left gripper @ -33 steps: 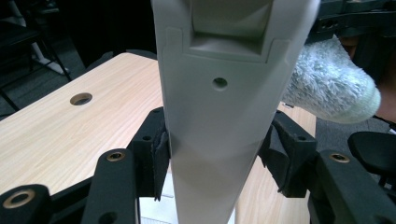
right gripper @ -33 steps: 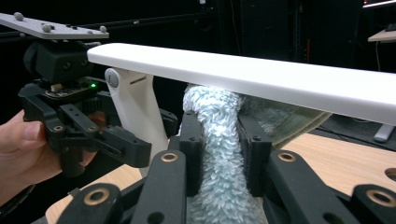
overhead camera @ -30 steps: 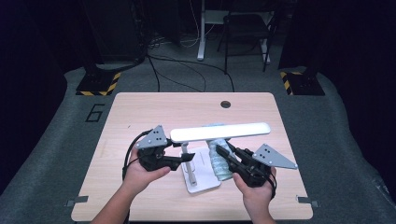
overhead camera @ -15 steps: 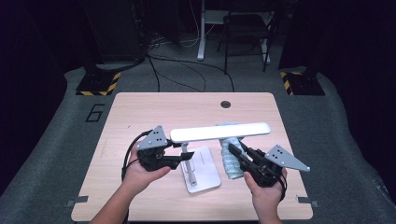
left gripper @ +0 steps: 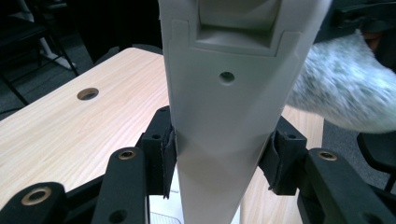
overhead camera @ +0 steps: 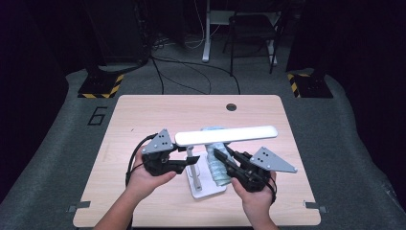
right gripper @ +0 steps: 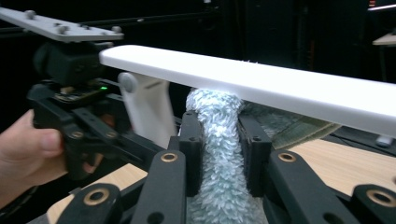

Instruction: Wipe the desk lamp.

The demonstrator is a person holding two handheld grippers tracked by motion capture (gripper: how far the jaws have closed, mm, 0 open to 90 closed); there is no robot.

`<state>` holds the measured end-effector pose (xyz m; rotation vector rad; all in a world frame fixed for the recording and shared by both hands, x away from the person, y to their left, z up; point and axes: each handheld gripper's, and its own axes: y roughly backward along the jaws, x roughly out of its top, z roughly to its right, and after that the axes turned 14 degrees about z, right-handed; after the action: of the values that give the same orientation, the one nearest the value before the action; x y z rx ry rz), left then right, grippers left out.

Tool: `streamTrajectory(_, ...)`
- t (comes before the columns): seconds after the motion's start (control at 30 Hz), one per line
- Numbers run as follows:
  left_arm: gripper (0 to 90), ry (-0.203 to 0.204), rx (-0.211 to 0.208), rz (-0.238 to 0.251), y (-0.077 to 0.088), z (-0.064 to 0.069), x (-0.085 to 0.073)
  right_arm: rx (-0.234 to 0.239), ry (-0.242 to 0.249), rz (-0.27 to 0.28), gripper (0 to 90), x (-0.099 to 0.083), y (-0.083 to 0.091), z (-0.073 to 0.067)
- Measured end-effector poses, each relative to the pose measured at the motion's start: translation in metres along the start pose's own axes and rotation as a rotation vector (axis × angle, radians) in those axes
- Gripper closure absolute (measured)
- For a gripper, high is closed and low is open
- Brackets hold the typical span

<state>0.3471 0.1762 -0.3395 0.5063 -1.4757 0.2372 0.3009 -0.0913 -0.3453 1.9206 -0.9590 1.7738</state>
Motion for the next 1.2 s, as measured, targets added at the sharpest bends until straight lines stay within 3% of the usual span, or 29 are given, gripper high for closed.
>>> streamTrajectory(0.07,51.9,-0.002,0.002,-0.028,-0.002,0.000,0.000,0.023,0.008,0.001,75.0,0.000,-0.006,-0.005)
streamTrajectory(0.17,52.0,-0.013,0.013,-0.006,-0.002,0.002,-0.003,0.037,0.007,-0.005,75.0,0.000,-0.010,-0.011)
streamTrajectory(0.27,52.4,-0.003,0.012,0.013,-0.002,0.002,-0.006,0.038,0.007,0.001,75.1,0.000,-0.010,-0.009)
streamTrajectory(0.5,52.4,-0.009,0.014,-0.014,-0.005,0.002,-0.002,0.014,-0.010,0.002,75.1,0.001,-0.001,0.000)
streamTrajectory(0.63,52.4,-0.006,0.013,-0.013,-0.005,0.002,-0.002,-0.019,-0.016,0.012,75.0,0.001,0.008,0.009)
streamTrajectory(0.9,52.5,-0.006,0.022,-0.028,-0.006,0.003,-0.001,-0.138,-0.048,0.044,75.1,0.000,0.038,0.040)
streamTrajectory(1.2,52.5,-0.004,0.022,-0.030,-0.006,0.003,-0.001,-0.253,-0.050,0.070,75.1,0.000,0.063,0.069)
